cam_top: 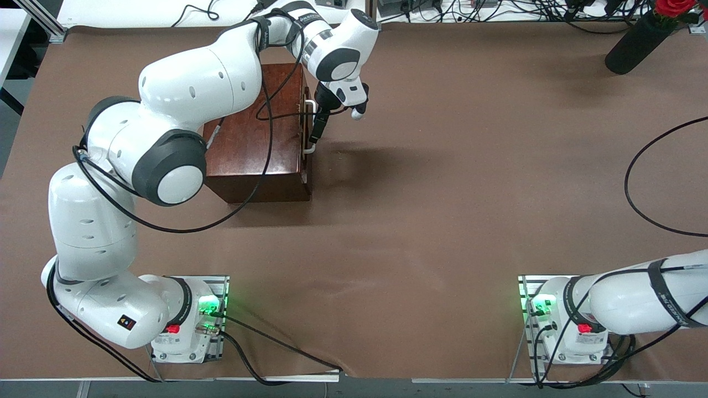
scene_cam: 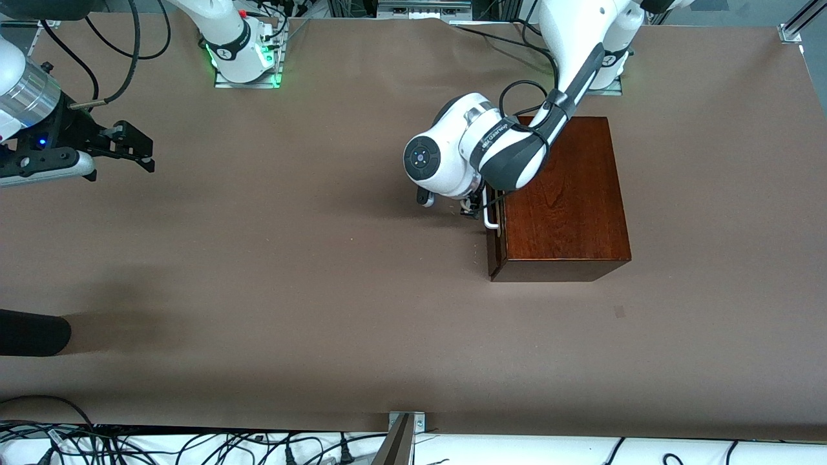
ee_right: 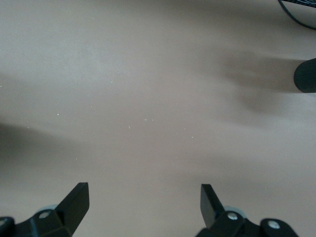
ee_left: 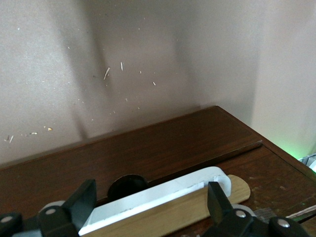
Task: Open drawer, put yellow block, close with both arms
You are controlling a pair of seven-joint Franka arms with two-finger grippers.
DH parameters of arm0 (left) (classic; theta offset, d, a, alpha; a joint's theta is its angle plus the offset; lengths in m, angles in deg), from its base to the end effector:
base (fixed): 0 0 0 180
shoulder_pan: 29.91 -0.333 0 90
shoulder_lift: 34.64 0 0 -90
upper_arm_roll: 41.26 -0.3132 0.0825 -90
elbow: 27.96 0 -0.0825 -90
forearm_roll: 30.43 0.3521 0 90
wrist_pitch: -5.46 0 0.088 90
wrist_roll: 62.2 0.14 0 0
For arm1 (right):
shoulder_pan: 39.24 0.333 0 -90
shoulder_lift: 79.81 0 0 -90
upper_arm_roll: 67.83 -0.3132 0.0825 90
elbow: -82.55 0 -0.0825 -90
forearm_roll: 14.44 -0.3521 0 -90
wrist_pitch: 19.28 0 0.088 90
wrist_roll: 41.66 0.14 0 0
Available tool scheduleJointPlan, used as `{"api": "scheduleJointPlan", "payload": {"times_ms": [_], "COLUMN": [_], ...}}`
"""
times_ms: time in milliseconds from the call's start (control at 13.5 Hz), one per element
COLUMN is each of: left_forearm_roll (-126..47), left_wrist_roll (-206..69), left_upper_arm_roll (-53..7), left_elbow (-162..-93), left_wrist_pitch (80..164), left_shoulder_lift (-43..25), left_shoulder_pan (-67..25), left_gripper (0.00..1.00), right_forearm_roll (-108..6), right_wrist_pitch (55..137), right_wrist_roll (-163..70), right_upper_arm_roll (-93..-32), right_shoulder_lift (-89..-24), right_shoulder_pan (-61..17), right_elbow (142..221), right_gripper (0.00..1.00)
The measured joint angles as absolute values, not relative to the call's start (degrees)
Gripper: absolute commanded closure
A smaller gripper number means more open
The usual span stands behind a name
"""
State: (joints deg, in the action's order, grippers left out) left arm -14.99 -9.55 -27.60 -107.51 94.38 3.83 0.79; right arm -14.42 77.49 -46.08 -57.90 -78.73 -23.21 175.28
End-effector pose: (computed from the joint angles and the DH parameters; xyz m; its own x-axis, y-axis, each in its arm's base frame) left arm 0.4851 -0.3889 0.2774 -0.2184 -0.9077 -0.3582 -0.9430 0.1019 0.3168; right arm 0.5371 0.0581 0.5684 0.9818 0.1827 0.0515 0.1825 -0.9832 0.0076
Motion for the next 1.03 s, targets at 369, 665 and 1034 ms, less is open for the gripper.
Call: {"api": "scheduleJointPlan", "payload": {"times_ms": [369, 665, 1034], "left_forearm_roll": [-20.73, -21.81, -21.83], "left_wrist_roll": [-17.35, -25.64, -25.46], "left_upper_arm_roll": [-27.51, -28.93, -31.02], "left_elbow": [-101.94, -95.22, -91.78], "left_wrist_pitch": [95.58, 95.68, 95.19], "left_shoulder_lift": [1.8, -0.22, -2.66], "left_shoulder_pan": [0.83, -0.04, -11.13], "left_gripper": [0.0, 0.0, 0.0], "right_forearm_roll": [-14.42, -14.42, -14.42], "right_wrist_pitch": [77.46, 77.46, 77.44], "right_wrist_roll": [-46.08, -46.08, -46.08], "right_upper_arm_roll": [-57.56, -57.53, -57.5], "right_shoulder_lift": [-78.73, -78.73, -78.73], "right_shoulder_pan": [-23.21, -23.22, -23.22], "right_elbow": [175.28, 175.28, 175.28], "right_gripper": [0.0, 0.0, 0.0]}}
